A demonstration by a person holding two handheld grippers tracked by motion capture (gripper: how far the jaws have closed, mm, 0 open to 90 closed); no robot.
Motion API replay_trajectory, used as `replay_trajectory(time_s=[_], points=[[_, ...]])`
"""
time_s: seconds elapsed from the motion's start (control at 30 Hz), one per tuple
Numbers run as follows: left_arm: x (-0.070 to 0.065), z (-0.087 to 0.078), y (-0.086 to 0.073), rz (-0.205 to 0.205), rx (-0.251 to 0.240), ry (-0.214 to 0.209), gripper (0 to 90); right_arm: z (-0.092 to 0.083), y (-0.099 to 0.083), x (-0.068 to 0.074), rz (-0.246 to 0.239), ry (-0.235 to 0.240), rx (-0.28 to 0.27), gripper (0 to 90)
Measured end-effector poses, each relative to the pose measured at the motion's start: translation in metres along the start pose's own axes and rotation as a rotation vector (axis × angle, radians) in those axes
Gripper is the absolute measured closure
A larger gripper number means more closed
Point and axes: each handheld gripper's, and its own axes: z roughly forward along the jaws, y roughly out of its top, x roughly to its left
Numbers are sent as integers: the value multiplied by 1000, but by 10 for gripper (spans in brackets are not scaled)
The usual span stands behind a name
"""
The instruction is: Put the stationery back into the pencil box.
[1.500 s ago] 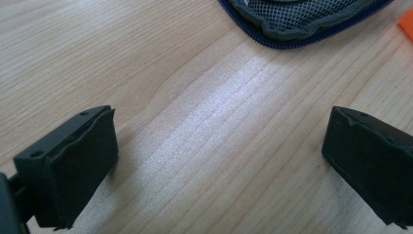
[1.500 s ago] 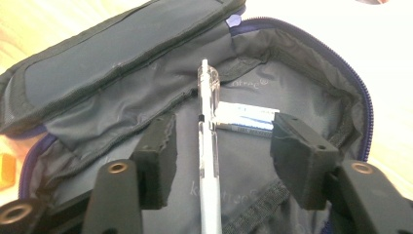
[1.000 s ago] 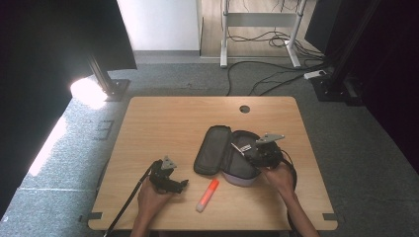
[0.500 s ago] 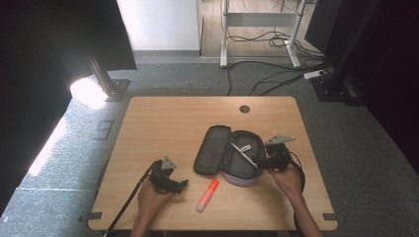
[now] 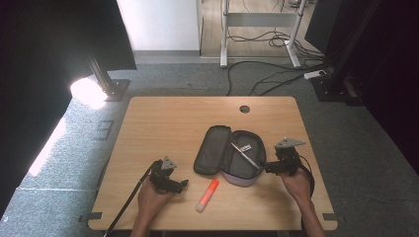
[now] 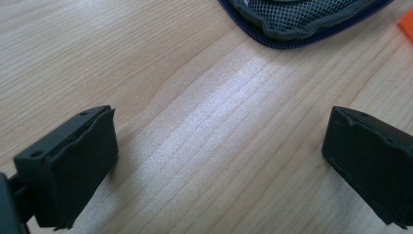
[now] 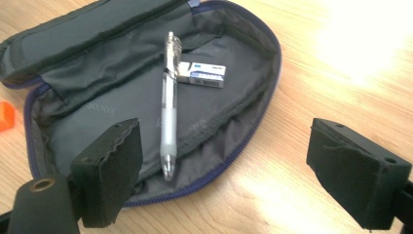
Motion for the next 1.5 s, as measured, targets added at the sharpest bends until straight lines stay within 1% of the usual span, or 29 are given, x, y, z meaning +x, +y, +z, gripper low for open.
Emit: replay_trajectory(time_s=[0.17,0.23,0.27,0.3,0.37,0.4,0.43,0.6,0.83,1.0,1.3,1.33,1.43,1.47,1.5], points=[[0,0,0,0,0,0,0,-2,-9,-4,18,-15,0,80],[0,0,0,0,0,1,0,-3,-14,-7,29,-22,3,57],[0,0,0,0,0,0,0,-3,-20,-10,44,-22,0,31],[0,0,0,0,0,0,0,-3,-20,-10,44,-22,0,31],[0,0,0,0,0,0,0,-3,-25,-12,50,-27,9,1],[0,0,0,0,0,1,0,-3,-30,-15,50,-38,10,0],[0,0,0,0,0,1,0,-3,-30,-15,50,-38,10,0],[0,0,0,0,0,1,0,-2,-42,-20,59,-56,3,0],[0,0,0,0,0,0,0,2,-52,-25,75,-68,3,4],[0,0,0,0,0,0,0,9,-62,-28,92,-80,19,2],[0,0,0,-1,0,1,0,18,-72,-30,107,-72,42,0],[0,0,0,0,0,1,0,18,-73,-30,103,-81,40,0],[0,0,0,0,0,1,0,18,-73,-30,103,-83,41,0],[0,0,0,0,0,1,0,19,-72,-28,94,-93,48,0],[0,0,0,0,0,1,0,19,-72,-28,94,-93,48,0]])
